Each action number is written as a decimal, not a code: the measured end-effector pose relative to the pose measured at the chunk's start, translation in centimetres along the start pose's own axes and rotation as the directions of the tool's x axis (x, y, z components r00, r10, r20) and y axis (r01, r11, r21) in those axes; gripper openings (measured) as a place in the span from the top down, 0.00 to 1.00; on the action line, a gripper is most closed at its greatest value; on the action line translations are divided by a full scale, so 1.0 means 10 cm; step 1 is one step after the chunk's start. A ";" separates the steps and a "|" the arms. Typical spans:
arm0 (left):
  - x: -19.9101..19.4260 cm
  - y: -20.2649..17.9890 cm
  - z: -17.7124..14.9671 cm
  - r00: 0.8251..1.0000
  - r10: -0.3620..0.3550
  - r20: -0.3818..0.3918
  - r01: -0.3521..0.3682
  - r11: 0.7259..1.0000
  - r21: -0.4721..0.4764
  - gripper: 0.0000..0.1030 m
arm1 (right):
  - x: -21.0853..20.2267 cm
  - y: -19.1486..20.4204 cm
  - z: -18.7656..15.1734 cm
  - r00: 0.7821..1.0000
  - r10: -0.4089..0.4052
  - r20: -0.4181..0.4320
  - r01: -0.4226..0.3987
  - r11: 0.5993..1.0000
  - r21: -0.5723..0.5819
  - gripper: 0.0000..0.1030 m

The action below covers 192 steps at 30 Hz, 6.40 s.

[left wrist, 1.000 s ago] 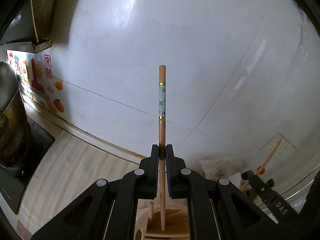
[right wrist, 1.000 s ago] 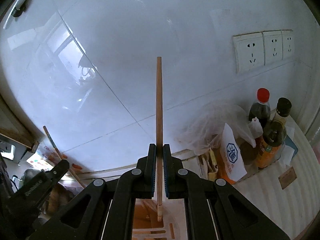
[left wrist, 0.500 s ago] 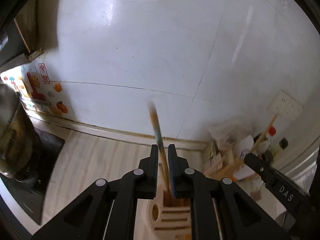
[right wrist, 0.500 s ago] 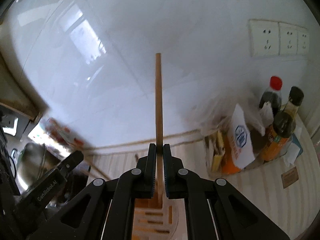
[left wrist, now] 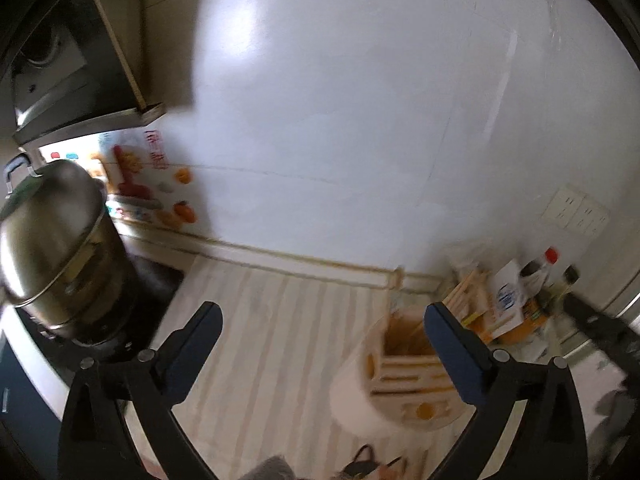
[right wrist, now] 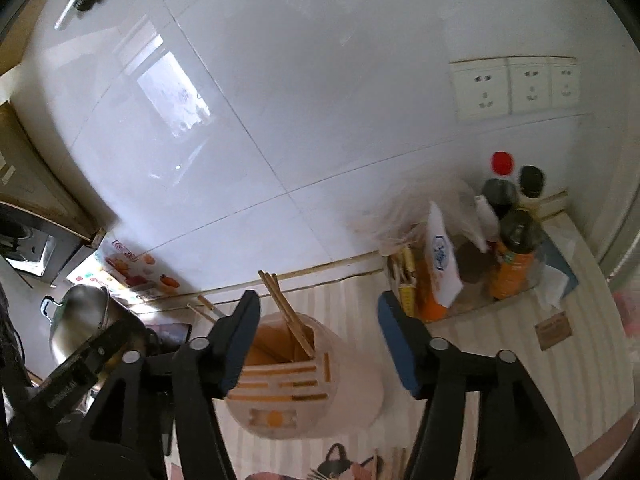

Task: Organize utensils
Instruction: 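Lower both tools to the mat and grasp one chopstick each, then lift both held chopsticks and carry them over the pink holder, then open both grippers to drop the chopsticks into the pink holder, then lower both tools to the mat and grasp the last chopstick each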

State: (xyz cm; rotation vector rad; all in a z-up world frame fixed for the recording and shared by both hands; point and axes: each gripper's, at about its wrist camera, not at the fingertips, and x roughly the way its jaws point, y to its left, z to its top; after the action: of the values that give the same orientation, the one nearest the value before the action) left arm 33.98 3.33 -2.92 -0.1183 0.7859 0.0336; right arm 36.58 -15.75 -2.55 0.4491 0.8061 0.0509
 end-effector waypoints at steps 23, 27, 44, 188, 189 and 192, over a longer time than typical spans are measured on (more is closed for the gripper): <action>1.29 -1.02 -2.59 0.761 -0.087 -0.643 0.211 0.970 0.119 0.50 | 0.31 -1.66 -2.05 0.871 -0.242 -0.428 0.313 0.944 0.103 0.73; 1.44 -1.28 -2.81 0.736 -0.042 -0.675 0.223 0.957 0.184 0.55 | 0.34 -1.82 -2.18 0.854 -0.247 -0.458 0.334 0.935 0.117 0.72; 1.46 -1.10 -2.88 0.755 0.063 -0.653 0.153 0.951 0.269 0.95 | 0.79 -1.56 -2.39 0.784 -0.267 -0.560 0.294 0.955 -0.045 0.72; 0.05 -0.23 0.33 0.987 -0.092 -0.133 0.090 0.996 -0.028 0.21 | 0.45 0.16 0.22 0.995 0.027 -0.094 -0.029 0.999 -0.021 0.57; 0.02 -0.19 0.30 0.990 -0.080 -0.119 0.077 0.997 -0.027 0.11 | 0.41 0.15 0.21 0.996 0.019 -0.090 -0.022 1.000 -0.022 0.56; 0.00 -0.13 0.21 0.997 -0.016 -0.082 0.016 1.000 0.002 0.00 | 0.28 0.09 0.14 0.996 -0.002 -0.085 0.002 1.000 -0.008 0.46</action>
State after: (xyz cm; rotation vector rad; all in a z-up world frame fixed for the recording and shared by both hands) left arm 35.61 2.26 -1.34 -0.1239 0.8664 0.0126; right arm 39.67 -14.88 -3.28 0.4413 0.8898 0.0716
